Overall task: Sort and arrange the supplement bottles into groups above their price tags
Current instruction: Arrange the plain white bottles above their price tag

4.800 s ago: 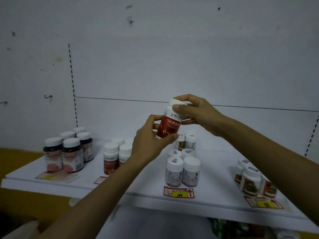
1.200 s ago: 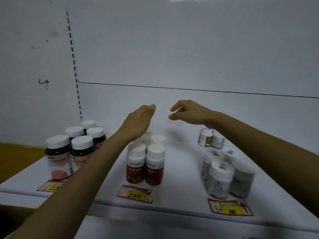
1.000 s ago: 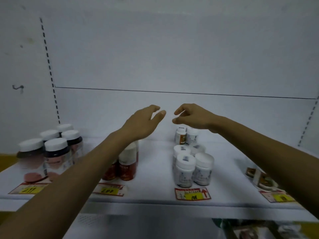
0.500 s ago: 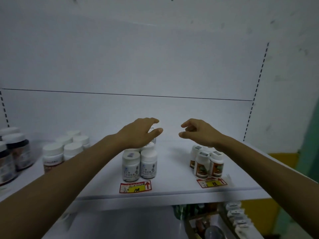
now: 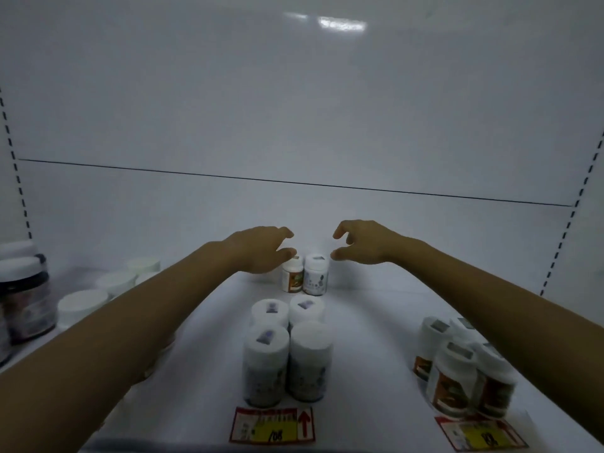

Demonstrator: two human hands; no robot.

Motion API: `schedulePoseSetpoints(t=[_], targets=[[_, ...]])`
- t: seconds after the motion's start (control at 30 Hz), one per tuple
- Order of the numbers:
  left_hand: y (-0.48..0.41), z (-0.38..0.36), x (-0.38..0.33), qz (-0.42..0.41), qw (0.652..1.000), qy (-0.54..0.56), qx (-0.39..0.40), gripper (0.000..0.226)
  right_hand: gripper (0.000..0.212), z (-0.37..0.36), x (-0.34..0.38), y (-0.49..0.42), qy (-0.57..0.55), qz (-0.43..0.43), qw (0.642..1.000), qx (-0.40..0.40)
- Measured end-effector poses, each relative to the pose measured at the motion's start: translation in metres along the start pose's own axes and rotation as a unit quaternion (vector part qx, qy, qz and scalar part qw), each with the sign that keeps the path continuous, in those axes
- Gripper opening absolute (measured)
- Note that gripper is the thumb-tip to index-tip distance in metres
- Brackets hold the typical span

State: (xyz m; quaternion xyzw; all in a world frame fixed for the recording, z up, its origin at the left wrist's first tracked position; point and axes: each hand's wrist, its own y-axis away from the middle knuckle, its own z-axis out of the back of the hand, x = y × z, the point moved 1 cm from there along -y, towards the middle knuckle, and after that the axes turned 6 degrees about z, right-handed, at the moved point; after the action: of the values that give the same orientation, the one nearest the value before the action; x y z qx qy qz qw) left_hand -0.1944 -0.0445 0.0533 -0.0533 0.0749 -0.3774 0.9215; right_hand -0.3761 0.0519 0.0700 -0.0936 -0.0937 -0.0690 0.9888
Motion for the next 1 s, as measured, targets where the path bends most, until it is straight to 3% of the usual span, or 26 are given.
schedulePoseSetpoints(t=[0.2, 0.33, 0.5, 0.63, 0.77, 0.87, 1.0], targets=[[-0.042, -0.023, 0.002, -0.023, 0.992, -0.107, 0.062, 0.049, 0.059, -0.041, -0.008, -0.077, 0.092, 0.012, 0.993, 0.066], [-0.056, -0.03, -0.003, -0.052, 0.987, -0.141, 0.064, 0.051, 0.06, -0.061, -0.016, -0.099, 0.091, 0.022, 0.992, 0.083], [-0.057, -0.03, -0.004, -0.057, 0.986, -0.154, 0.028, 0.05, 0.044, -0.074, -0.021, -0.105, 0.088, 0.043, 0.994, 0.04], [-0.047, -0.021, -0.01, -0.02, 0.995, -0.095, -0.01, 0.054, 0.036, -0.06, -0.025, -0.095, 0.042, 0.036, 0.998, 0.042], [-0.034, -0.012, -0.024, 0.028, 0.999, -0.027, -0.023, 0.062, 0.031, -0.023, -0.025, -0.067, -0.135, 0.033, 0.99, 0.033], [-0.022, -0.01, -0.048, 0.045, 0.994, 0.094, -0.032, 0.07, 0.028, 0.007, -0.029, -0.035, -0.246, 0.05, 0.968, 0.027], [0.004, -0.008, -0.094, 0.015, 0.966, 0.255, -0.032, 0.047, 0.025, 0.033, -0.04, 0.012, -0.328, 0.087, 0.941, 0.017]])
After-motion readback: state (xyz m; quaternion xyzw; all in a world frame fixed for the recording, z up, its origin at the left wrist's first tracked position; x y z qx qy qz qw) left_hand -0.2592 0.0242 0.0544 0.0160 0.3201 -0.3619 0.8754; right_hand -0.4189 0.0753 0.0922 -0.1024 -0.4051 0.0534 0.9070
